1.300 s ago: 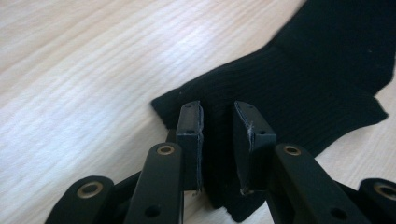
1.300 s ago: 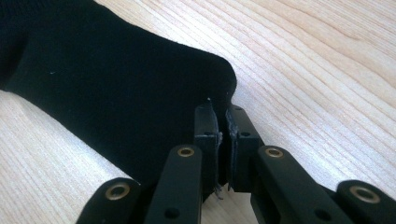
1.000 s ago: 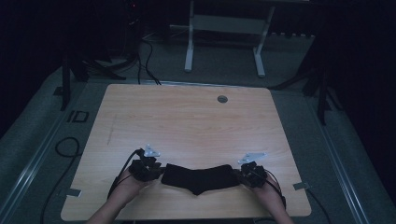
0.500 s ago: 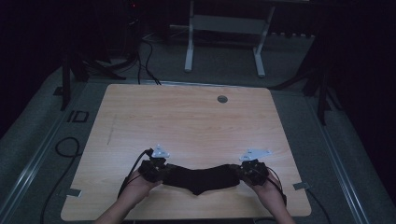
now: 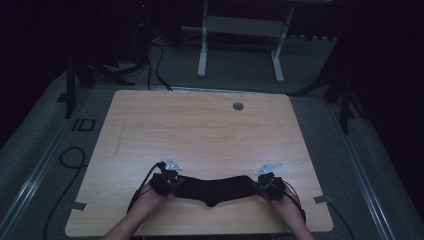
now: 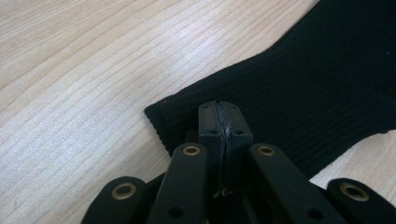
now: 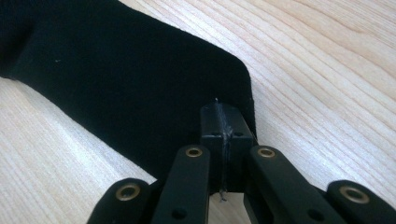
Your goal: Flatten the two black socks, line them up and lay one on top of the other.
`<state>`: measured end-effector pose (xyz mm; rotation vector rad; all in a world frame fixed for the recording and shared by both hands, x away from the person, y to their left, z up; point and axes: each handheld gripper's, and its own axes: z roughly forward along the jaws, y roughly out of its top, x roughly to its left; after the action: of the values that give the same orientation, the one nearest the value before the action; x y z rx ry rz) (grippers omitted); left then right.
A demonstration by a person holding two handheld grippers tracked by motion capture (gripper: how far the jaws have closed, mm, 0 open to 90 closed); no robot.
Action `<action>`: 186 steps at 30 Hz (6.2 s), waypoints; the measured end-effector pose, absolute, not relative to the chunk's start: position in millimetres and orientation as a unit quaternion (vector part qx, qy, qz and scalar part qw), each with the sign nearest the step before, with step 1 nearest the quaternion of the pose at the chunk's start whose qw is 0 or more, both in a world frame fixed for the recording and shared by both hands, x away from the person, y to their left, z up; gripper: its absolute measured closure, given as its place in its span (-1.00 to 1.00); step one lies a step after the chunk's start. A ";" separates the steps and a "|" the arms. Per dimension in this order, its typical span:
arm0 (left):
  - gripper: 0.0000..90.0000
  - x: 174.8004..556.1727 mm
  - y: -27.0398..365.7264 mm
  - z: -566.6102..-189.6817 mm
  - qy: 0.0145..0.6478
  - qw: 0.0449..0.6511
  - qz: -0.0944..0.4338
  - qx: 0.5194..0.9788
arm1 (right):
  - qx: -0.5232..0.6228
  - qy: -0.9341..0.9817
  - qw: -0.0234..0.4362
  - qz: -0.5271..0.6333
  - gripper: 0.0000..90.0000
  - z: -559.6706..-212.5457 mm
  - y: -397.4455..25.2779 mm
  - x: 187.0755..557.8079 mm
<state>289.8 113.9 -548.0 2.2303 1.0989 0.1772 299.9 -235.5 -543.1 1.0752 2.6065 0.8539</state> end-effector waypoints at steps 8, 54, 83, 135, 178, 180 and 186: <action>0.95 286.3 114.4 -532.6 0.417 0.370 0.056 0.828 | 0.376 0.859 0.127 0.323 0.82 -516.7 -247.4 303.8; 0.82 353.1 114.0 -551.6 0.411 0.346 0.086 0.839 | 0.394 0.867 0.103 0.288 0.89 -539.8 -222.4 380.3; -0.82 331.4 131.5 -538.8 0.375 0.432 0.166 0.803 | 0.322 0.848 0.151 0.394 -0.72 -524.7 -215.3 367.3; -0.82 275.6 259.2 -555.1 0.489 0.447 0.233 0.712 | 0.445 0.776 0.232 0.382 -0.70 -537.2 -350.2 344.5; -0.82 204.9 305.1 -556.6 0.522 0.483 0.284 0.643 | 0.511 0.685 0.292 0.429 -0.70 -552.5 -400.6 269.5; -0.82 203.7 304.9 -556.5 0.522 0.481 0.289 0.642 | 0.510 0.687 0.295 0.425 -0.70 -553.1 -399.7 269.4; -0.82 201.4 307.5 -557.3 0.528 0.488 0.295 0.630 | 0.505 0.689 0.304 0.421 -0.70 -554.0 -395.4 267.9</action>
<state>201.4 307.5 -557.3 1.5307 1.2838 0.7170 267.9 -395.4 -554.0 1.3389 1.8249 1.1162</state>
